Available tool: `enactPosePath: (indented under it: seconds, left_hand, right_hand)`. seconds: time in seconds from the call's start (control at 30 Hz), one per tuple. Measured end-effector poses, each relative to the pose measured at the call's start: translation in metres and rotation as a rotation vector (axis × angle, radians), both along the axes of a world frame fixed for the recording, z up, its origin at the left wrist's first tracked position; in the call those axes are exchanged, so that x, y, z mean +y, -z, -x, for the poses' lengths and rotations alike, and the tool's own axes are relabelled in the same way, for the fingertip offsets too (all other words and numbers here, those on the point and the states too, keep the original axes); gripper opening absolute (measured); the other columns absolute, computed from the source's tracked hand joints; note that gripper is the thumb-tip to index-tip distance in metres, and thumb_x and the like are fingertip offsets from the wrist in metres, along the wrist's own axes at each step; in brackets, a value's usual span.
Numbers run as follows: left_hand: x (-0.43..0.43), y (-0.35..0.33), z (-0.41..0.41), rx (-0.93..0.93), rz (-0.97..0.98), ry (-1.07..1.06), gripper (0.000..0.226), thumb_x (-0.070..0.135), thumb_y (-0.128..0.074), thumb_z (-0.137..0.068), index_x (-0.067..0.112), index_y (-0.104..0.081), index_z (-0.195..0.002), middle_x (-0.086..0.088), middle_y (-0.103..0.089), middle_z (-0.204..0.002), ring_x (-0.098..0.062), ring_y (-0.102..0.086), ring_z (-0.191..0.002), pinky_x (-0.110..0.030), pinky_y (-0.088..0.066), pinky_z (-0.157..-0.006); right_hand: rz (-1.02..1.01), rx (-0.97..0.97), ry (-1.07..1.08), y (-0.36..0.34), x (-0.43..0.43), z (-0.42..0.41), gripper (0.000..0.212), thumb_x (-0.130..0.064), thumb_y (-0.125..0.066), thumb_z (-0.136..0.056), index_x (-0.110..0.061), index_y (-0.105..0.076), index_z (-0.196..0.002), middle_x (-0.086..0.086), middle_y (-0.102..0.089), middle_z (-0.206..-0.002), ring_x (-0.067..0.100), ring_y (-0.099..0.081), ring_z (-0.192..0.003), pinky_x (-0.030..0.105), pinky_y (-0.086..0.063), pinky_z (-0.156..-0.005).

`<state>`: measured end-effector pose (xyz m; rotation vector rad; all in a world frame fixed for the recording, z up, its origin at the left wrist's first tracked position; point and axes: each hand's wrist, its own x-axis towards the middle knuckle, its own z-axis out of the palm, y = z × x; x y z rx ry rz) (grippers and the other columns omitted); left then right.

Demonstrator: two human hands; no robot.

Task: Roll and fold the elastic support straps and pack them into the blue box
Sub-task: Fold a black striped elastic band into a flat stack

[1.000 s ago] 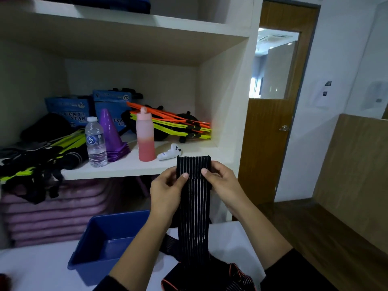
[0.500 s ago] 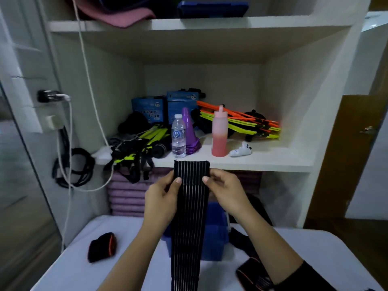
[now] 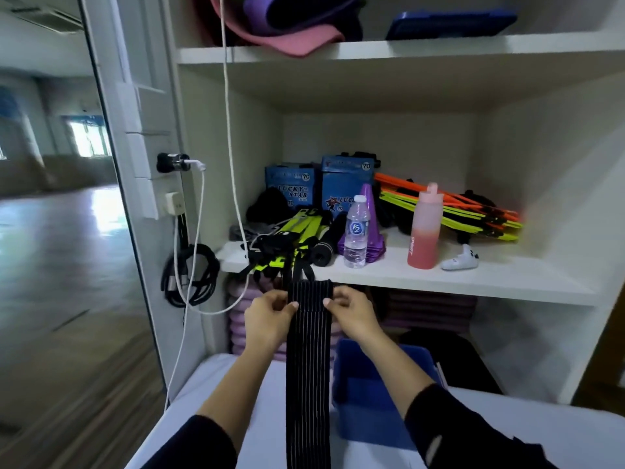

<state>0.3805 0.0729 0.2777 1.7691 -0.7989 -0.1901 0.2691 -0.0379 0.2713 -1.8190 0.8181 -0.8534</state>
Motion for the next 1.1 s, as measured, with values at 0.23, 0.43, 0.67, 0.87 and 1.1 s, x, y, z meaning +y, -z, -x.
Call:
enactPosePath:
  seconds: [0.23,0.43,0.67,0.87,1.1]
  left_hand:
    - [-0.016,-0.033,-0.038,-0.091,0.108,-0.040,0.014,0.018,-0.067,-0.082,0.014,-0.069,-0.095,-0.004,-0.072,-0.086,-0.021,-0.067,-0.080,-0.033,-0.053,-0.081]
    - [-0.007,-0.006,-0.039,-0.100,0.131,0.028,0.014,0.012,-0.067,-0.082,0.012,-0.069,-0.096,0.001,-0.069,-0.083,-0.013,-0.064,-0.080,-0.024,-0.048,-0.077]
    - [0.034,0.123,-0.020,0.070,-0.143,0.095,0.005,0.011,-0.067,-0.080,0.015,-0.069,-0.081,0.002,-0.065,-0.064,-0.015,-0.058,-0.062,-0.030,-0.047,-0.065]
    - [0.085,0.217,0.004,0.223,-0.477,0.179,0.015,0.011,-0.069,-0.074,0.015,-0.058,-0.064,0.006,-0.054,-0.051,-0.015,-0.053,-0.056,-0.030,-0.051,-0.067]
    - [0.130,0.263,0.030,0.300,-0.691,0.311,0.023,0.008,-0.064,-0.069,0.020,-0.048,-0.057,0.008,-0.053,-0.052,-0.008,-0.052,-0.056,-0.018,-0.047,-0.062]
  right_hand:
    - [0.060,-0.169,0.015,-0.036,-0.011,-0.041,0.025,-0.010,-0.061,-0.089,-0.005,-0.060,-0.113,0.007,-0.060,-0.094,0.020,-0.061,-0.088,0.037,-0.057,-0.080]
    - [0.166,-0.133,-0.016,-0.015,-0.007,-0.032,0.013,-0.010,-0.063,-0.087,-0.010,-0.064,-0.101,0.002,-0.065,-0.090,0.008,-0.061,-0.082,0.009,-0.050,-0.072]
    - [-0.103,0.058,-0.121,0.118,0.035,0.006,0.017,-0.007,-0.063,-0.087,-0.024,-0.062,-0.087,-0.004,-0.066,-0.083,0.013,-0.065,-0.081,0.024,-0.056,-0.076]
    - [-0.352,0.271,-0.163,0.219,0.085,0.044,0.018,-0.001,-0.060,-0.086,-0.015,-0.056,-0.076,0.001,-0.059,-0.073,0.004,-0.059,-0.064,0.026,-0.055,-0.064]
    - [-0.375,0.429,-0.230,0.272,0.126,0.081,0.009,-0.013,-0.063,-0.085,-0.017,-0.059,-0.078,-0.003,-0.063,-0.071,0.004,-0.059,-0.066,0.023,-0.051,-0.067]
